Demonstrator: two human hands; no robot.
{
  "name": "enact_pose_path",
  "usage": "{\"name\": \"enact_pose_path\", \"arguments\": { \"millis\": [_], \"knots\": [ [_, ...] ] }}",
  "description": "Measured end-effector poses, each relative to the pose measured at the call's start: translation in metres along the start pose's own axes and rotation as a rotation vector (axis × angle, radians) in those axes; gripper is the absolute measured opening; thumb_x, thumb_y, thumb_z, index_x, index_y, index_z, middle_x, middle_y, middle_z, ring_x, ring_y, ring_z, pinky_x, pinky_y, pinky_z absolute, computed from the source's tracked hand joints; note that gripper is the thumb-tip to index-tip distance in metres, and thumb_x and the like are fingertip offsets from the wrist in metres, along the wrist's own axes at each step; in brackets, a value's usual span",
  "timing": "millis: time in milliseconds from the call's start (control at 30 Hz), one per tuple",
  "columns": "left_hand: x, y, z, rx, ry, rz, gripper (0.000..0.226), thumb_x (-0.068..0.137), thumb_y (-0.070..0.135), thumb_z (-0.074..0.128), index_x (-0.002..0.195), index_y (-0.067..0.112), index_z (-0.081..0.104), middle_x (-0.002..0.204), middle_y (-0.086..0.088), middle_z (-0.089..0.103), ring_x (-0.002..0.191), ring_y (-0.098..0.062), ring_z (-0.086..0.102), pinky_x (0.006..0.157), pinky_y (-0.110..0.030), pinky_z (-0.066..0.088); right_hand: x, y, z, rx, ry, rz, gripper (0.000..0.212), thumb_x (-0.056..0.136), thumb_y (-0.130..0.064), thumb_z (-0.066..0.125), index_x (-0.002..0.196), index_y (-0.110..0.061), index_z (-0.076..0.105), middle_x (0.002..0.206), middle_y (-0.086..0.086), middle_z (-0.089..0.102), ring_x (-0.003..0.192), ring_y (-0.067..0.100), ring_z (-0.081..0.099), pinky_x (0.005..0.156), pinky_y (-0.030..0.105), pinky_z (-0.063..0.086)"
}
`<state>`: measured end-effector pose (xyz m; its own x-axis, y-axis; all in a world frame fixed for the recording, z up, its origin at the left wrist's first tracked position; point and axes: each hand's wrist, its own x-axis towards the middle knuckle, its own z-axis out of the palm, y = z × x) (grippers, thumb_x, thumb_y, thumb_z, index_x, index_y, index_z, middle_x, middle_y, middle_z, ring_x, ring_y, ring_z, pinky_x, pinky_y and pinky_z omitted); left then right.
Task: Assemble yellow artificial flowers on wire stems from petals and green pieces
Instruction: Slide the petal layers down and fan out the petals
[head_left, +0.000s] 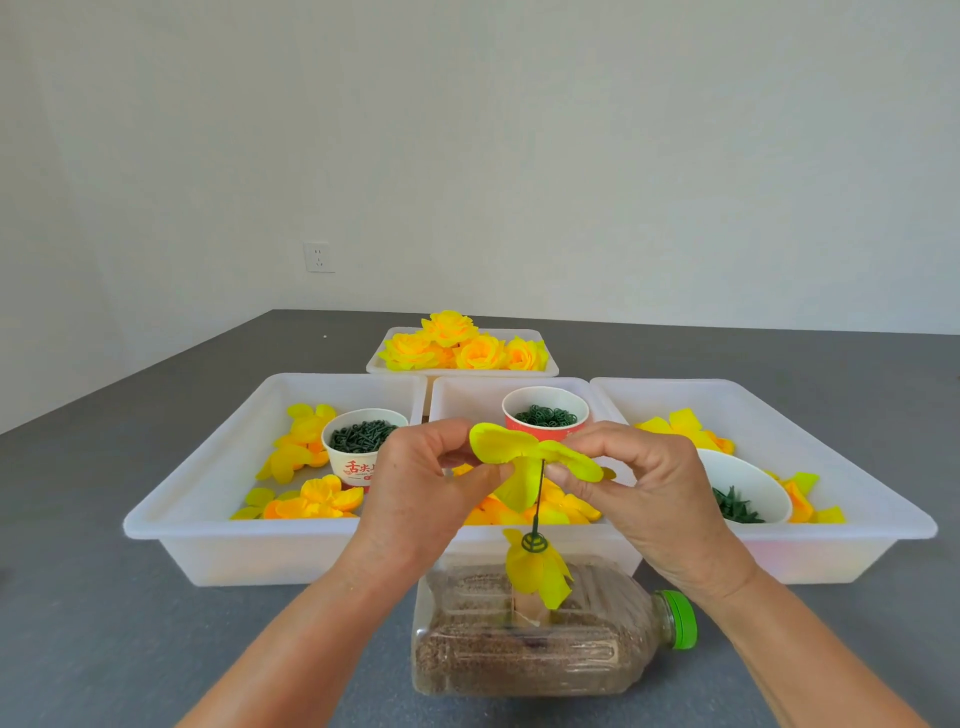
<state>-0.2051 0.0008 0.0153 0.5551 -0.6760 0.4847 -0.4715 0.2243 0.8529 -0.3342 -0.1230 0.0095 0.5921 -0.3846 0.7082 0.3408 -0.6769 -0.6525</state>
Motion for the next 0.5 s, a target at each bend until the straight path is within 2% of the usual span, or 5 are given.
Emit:
{"name": "enact_pose_path", "arguments": {
  "millis": [133,367,500],
  "knots": [
    [0.0007,-0.0006,0.0010,0.075,0.017,0.062,0.029,0.074,0.010,0.075,0.073,0.038,0.071,0.077,0.012,0.073,0.079,-0.006,0.068,0.075,-0.015,0.050,-0.0001,0.0024,-0.0002,-0.096,0.007,-0.085,0.011,0.072,-0.020,0.073,0.081,-0.027,0.069,0.077,-0.008,0.070,0.074,0.006,0.064,0.073,0.016,0.049],
    [-0.0001,-0.0003,0.0003,0.155,0.066,0.150,0.036,0.075,0.008,0.075,0.071,0.043,0.067,0.073,0.016,0.070,0.073,-0.001,0.064,0.064,-0.005,0.044,0.0009,0.0014,0.0009,-0.129,0.010,-0.117,0.010,0.073,-0.020,0.071,0.082,-0.023,0.070,0.078,-0.002,0.070,0.075,0.008,0.063,0.070,0.017,0.049],
    [-0.0028,0.0025,0.0012,0.202,0.081,0.180,0.035,0.073,0.004,0.076,0.078,0.036,0.066,0.076,0.019,0.069,0.077,0.005,0.061,0.067,-0.001,0.039,0.0020,-0.0007,-0.0001,-0.197,-0.007,-0.186,0.009,0.074,-0.022,0.070,0.080,-0.016,0.072,0.077,-0.003,0.068,0.073,0.008,0.060,0.070,0.024,0.049]
  ]
}}
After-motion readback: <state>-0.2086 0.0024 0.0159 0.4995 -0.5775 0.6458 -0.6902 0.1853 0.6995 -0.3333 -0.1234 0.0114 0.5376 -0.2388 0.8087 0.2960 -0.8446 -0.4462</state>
